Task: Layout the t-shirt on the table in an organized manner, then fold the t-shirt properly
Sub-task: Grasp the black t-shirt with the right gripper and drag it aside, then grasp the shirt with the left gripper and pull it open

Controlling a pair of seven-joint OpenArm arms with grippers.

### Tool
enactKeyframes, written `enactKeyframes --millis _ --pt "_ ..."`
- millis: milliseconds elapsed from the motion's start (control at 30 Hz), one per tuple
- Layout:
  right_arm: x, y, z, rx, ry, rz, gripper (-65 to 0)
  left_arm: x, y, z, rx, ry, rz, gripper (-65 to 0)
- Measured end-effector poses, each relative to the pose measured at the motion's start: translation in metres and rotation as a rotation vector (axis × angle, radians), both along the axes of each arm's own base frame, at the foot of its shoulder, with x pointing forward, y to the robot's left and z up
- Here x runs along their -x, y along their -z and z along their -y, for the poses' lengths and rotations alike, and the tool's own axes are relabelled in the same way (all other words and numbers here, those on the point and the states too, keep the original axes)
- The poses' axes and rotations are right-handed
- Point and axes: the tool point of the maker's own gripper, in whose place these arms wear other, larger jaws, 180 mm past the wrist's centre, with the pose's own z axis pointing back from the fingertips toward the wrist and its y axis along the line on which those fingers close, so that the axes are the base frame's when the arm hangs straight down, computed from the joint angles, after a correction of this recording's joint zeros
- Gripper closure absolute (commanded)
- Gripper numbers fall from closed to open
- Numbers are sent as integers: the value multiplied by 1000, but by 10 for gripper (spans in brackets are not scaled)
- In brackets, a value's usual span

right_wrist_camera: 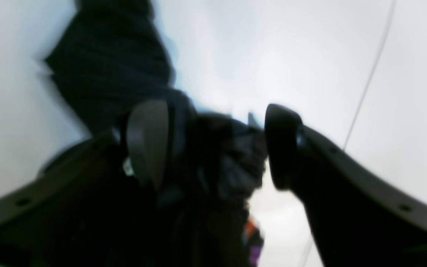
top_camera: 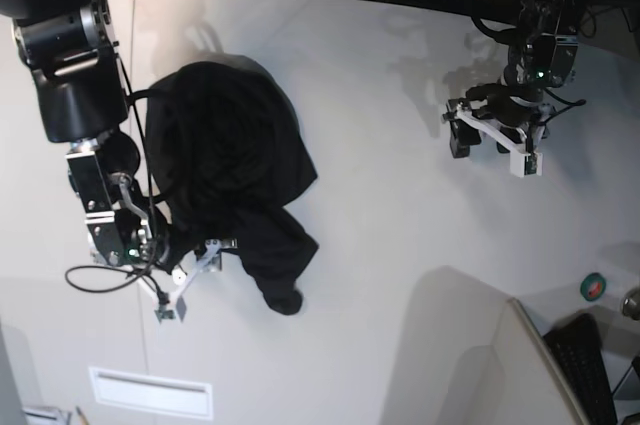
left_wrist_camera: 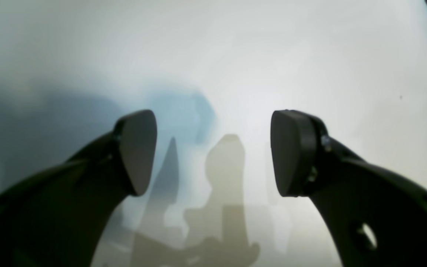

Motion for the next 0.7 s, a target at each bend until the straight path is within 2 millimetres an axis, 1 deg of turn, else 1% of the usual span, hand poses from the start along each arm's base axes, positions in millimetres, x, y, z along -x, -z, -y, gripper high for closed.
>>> enactKeyframes --millis 33,100,233,300,333,367,433,500,567,633,700 --pt "2 5 4 20 0 -15 -396 0 0 0 -1 -1 4 -457" --pt "5 10 7 28 1 -26 -396 0 0 0 -1 -1 0 -459" --pt "9 12 4 25 -3 -47 -396 0 0 -1 -3 0 3 -459" --pt "21 15 1 20 -14 -100 -396 0 0 -1 -2 -1 3 -459" --pt "25 12 -1 24 -20 -94 -396 0 1 2 -2 5 0 -457" --pt "29 6 -6 7 -24 -71 -396 1 3 9 1 23 -6 -456" --pt "33 -14 -7 -64 11 -6 -398 2 7 28 15 78 -18 -454" --pt "34 -26 6 -85 64 16 -407 5 9 39 31 103 -24 -454" --pt "36 -28 23 -89 119 -2 -435 9 12 42 32 112 -37 -454" --pt "44 -22 32 -98 161 -22 -449 9 13 43 24 113 -40 -454" --pt "57 -8 30 -110 172 -67 -449 10 14 48 30 130 -39 -454"
